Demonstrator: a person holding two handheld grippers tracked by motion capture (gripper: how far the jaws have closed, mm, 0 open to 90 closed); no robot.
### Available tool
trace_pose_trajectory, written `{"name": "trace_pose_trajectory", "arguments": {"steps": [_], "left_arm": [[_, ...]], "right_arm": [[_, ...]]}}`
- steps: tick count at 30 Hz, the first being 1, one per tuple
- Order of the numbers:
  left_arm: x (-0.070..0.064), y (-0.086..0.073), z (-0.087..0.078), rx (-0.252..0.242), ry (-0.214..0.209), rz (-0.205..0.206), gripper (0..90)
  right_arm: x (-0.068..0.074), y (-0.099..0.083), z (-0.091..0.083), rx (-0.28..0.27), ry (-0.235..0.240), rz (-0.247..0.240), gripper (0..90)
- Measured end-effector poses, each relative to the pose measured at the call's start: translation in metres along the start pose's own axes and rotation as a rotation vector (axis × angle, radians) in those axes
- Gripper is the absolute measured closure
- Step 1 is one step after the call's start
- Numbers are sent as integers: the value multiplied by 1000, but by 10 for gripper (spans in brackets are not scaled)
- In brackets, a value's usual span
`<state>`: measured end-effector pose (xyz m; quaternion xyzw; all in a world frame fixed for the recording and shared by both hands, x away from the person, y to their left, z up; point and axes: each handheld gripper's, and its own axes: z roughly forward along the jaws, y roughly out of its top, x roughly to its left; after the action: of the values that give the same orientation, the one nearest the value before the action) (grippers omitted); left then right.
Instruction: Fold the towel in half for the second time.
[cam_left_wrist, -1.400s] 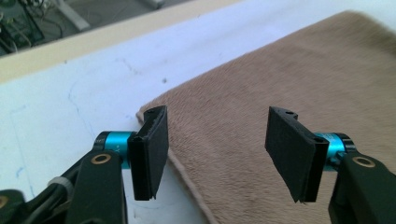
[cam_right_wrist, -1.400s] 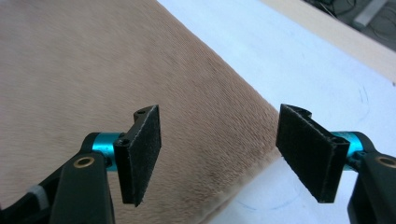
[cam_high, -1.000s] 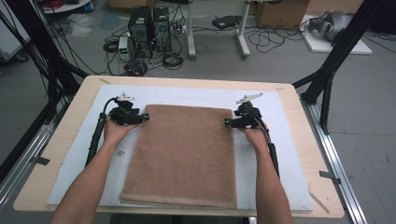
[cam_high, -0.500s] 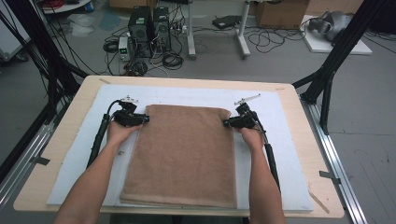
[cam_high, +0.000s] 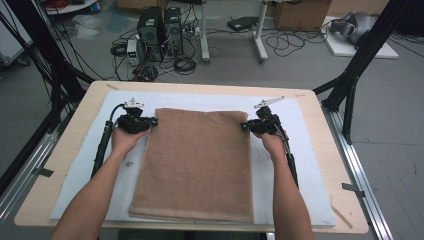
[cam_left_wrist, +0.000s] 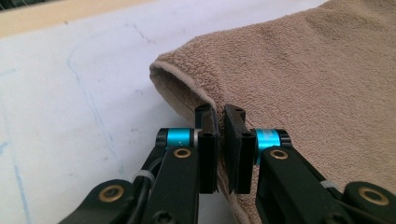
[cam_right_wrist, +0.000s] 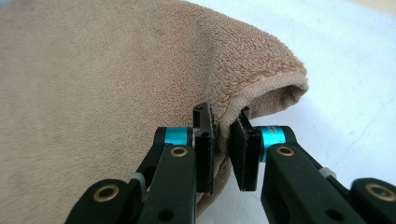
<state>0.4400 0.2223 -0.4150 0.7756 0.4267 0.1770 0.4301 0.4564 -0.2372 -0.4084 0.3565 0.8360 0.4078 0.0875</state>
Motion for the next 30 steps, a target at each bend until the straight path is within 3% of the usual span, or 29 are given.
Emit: {"name": "trace_pose_trajectory", "arguments": {"steps": [9, 11, 13, 16, 20, 23, 30], "left_arm": [[-13, 5, -40, -68, -39, 51, 839], [-20, 1, -54, -83, -47, 81, 839], [-25, -7, -65, -92, -56, 85, 839], [-36, -24, -81, -88, -75, 113, 839], [-51, -48, -94, -54, -86, 154, 839], [-57, -64, -97, -39, -111, 140, 839], [-57, -87, -97, -11, -154, 127, 835]], "right_arm": [[20, 8, -39, -66, 65, -50, 812], [28, 6, -49, -81, 78, -64, 812], [36, 2, -58, -91, 105, -62, 812], [49, -8, -65, -68, 142, -80, 812], [67, -28, -67, -39, 172, -93, 812], [77, -46, -64, -7, 197, -91, 812], [79, -80, -50, 18, 224, -44, 809]]}}
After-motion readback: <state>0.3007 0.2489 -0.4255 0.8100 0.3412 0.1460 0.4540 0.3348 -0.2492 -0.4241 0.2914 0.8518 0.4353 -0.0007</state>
